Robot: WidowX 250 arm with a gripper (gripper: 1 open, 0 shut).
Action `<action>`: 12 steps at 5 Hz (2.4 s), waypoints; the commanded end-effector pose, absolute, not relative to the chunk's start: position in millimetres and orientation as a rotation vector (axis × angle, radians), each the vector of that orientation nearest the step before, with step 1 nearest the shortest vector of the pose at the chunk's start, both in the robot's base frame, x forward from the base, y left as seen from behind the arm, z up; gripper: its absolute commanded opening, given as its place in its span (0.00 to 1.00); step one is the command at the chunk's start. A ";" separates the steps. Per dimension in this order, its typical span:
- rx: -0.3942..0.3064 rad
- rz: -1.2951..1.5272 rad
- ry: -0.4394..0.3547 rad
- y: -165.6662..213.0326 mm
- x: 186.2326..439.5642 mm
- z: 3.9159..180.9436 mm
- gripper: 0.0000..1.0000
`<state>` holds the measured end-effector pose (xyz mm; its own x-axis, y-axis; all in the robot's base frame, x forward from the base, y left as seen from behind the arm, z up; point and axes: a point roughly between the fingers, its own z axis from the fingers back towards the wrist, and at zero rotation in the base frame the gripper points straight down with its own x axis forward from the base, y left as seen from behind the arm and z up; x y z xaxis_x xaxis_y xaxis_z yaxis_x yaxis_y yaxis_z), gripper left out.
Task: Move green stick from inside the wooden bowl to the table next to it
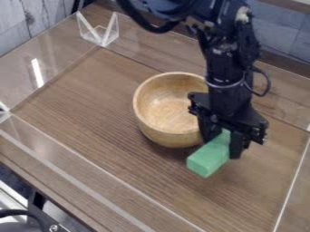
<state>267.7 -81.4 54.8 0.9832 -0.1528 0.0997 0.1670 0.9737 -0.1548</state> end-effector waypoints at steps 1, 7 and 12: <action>-0.179 -0.204 -0.119 -87.2 276.7 60.8 0.00; -0.203 -0.194 -0.060 -108.7 272.6 27.2 0.00; -0.260 -0.330 -0.088 -107.0 280.8 49.3 1.00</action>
<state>276.8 -106.8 36.8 0.9480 -0.3073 0.0829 0.3183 0.9171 -0.2399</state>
